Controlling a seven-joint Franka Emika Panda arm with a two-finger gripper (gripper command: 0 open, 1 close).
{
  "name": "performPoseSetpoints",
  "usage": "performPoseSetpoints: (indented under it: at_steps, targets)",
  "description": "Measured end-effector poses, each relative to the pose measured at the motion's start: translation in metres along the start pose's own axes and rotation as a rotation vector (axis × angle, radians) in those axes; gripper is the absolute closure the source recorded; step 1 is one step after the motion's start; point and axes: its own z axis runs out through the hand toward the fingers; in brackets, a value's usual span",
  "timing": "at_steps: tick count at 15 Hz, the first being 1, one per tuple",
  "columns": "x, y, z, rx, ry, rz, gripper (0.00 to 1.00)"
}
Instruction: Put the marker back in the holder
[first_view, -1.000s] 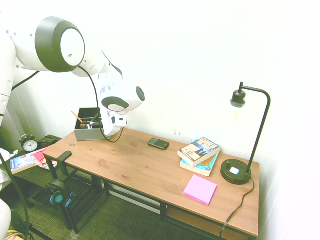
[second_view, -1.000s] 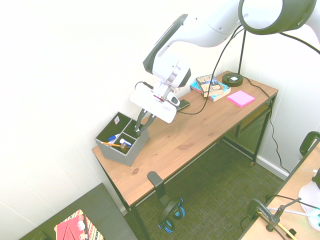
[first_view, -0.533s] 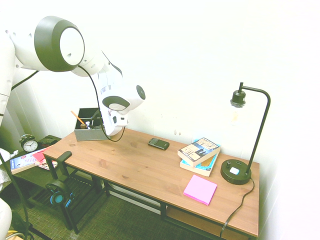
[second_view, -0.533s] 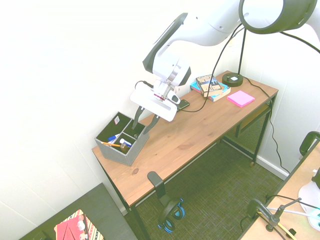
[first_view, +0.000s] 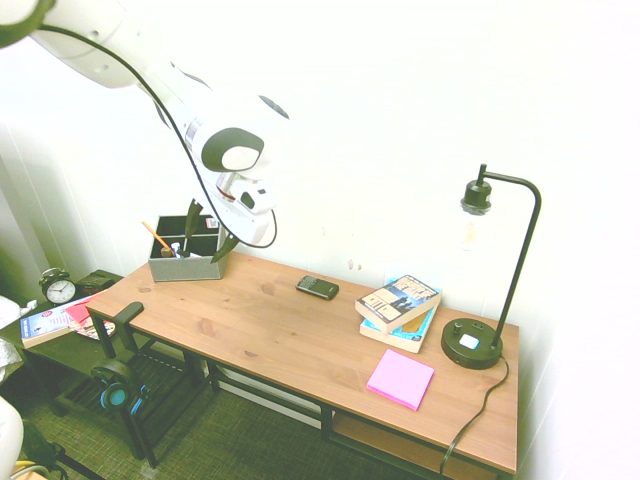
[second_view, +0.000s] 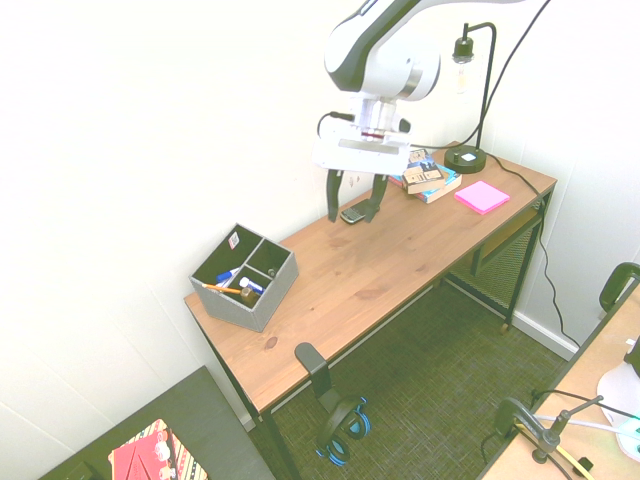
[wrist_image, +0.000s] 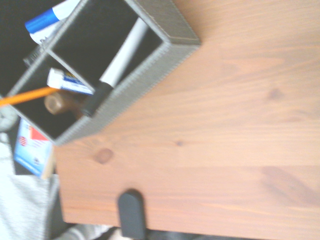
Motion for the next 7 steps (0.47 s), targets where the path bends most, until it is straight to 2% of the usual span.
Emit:
performPoseSetpoints:
  at_steps: [2,7]
  targets:
    - [-0.012,0.019,-0.024,-0.055,0.089,-0.078,0.00]
    - [-0.028,0.031,-0.039,-0.176,0.325,-0.265,0.00]
